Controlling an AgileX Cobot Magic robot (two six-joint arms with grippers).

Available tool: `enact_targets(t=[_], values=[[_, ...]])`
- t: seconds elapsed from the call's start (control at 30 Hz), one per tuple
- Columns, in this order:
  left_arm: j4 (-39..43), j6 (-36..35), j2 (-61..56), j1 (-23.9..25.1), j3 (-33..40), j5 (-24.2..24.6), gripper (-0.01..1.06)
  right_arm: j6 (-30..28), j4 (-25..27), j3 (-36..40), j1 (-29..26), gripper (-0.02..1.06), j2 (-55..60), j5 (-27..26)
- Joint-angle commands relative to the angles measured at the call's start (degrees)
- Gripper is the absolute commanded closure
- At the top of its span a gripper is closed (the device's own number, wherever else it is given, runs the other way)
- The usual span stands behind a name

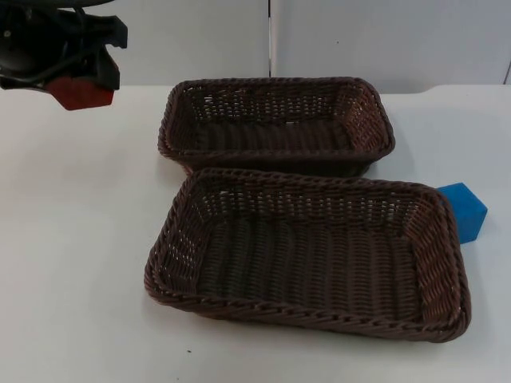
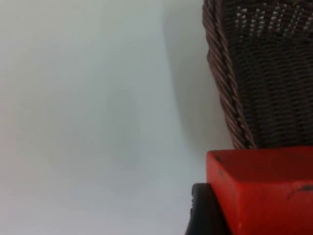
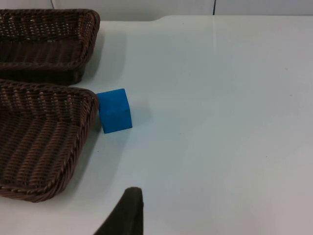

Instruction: Pick up one cube with the left hand and place it into the upper basket. Pick up one cube with the right hand and place it into the lower basket.

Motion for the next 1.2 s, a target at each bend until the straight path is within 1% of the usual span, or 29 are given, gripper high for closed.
enact_targets(t=[0.0,0.1,0.13,0.33,0.37,0.57,0.7,0.73,0.87,0.9,1.0,1.1,1.13,1.17], values=[[-0.6,0.2,-0.6,-0.4,-0.5,-1.1,1.05,-0.1,-0.1,0.3,-0.4,-0.01,-0.2,0.0],[-0.7,1.5,-0.6,-0.4,-2.8,0.9,1.05,-0.1,-0.1,0.3,-0.4,-0.01,-0.2,0.0],[-0.7,1.5,-0.6,-0.4,-2.8,0.9,1.05,-0.1,-0.1,0.3,-0.4,-0.01,-0.2,0.0],[-1.0,1.7,-0.5,-0.4,-8.7,2.8,1.05,-0.1,-0.1,0.3,-0.4,-0.01,-0.2,0.0],[-1.0,1.7,-0.5,-0.4,-8.7,2.8,1.05,-0.1,-0.1,0.3,-0.4,-0.01,-0.2,0.0],[-1.1,1.7,1.1,-1.1,-14.0,7.0,1.05,-0.1,-0.1,0.3,-0.4,-0.01,-0.2,0.0],[-0.9,2.1,4.9,-3.6,-18.2,9.6,1.05,-0.1,-0.1,0.3,-0.4,-0.01,-0.2,0.0],[-0.9,2.1,4.9,-3.6,-18.2,9.6,1.05,-0.1,-0.1,0.3,-0.4,-0.01,-0.2,0.0],[-0.5,2.1,10.2,-6.7,-23.2,12.8,1.05,-0.1,-0.1,0.3,-0.4,-0.01,-0.2,0.0],[-0.5,2.1,10.2,-6.7,-23.2,12.8,1.05,-0.1,-0.1,0.3,-0.4,-0.01,-0.2,0.0],[0.8,2.8,14.0,-9.4,-27.5,13.8,1.05,-0.1,-0.1,0.3,-0.4,-0.01,-0.2,0.0],[1.1,2.8,17.9,-11.0,-31.9,14.8,1.05,-0.1,-0.1,0.3,-0.4,-0.01,-0.2,0.0],[1.1,2.8,17.9,-11.0,-31.9,14.8,1.05,-0.1,-0.1,0.3,-0.4,-0.01,-0.2,0.0],[1.1,2.8,19.1,-11.5,-33.6,15.2,1.05,-0.1,-0.1,0.3,-0.4,-0.01,-0.2,0.0]])
